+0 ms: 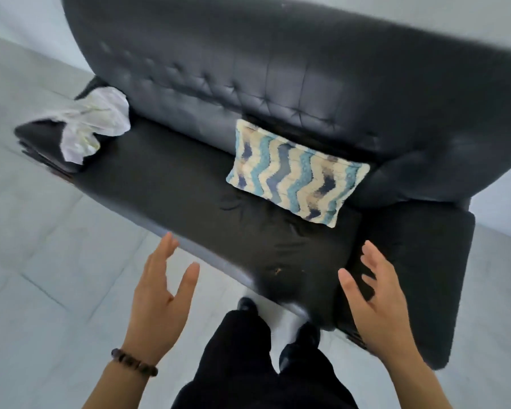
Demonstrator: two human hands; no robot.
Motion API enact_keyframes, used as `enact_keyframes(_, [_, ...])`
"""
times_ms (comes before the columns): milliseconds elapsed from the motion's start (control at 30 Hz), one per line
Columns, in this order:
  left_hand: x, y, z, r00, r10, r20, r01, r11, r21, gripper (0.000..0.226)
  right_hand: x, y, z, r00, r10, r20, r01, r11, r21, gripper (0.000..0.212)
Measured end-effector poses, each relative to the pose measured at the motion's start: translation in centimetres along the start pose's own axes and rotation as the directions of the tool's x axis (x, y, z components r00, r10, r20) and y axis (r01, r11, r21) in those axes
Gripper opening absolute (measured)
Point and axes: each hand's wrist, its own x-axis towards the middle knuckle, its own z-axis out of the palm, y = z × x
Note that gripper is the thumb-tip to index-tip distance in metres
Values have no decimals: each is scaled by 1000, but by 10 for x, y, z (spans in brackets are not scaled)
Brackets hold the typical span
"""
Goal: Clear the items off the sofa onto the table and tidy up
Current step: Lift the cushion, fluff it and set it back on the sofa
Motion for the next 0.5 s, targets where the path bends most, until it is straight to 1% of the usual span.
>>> enact_keyframes(100, [-31, -7, -50, 987, -7, -160, 6, 1000, -9, 63, -15, -40, -2, 996, -90, 7, 89, 990, 110, 65])
enact_keyframes(167, [-44, -22, -74, 975, -42, -217, 41, 999, -12, 66, -21, -60, 6, 989, -148, 11, 145, 980, 133, 65])
enact_keyframes(333, [-61, -82, -124, 952, -146, -270, 123, 987, -99, 70, -43, -91, 66, 984, -177, 11, 175, 977, 118, 68])
enact_keyframes(500, [-65, -181, -188, 934, -260, -245, 218, 958, -186, 68, -86, -119, 165, 980, -145, 134, 149, 989, -20, 72])
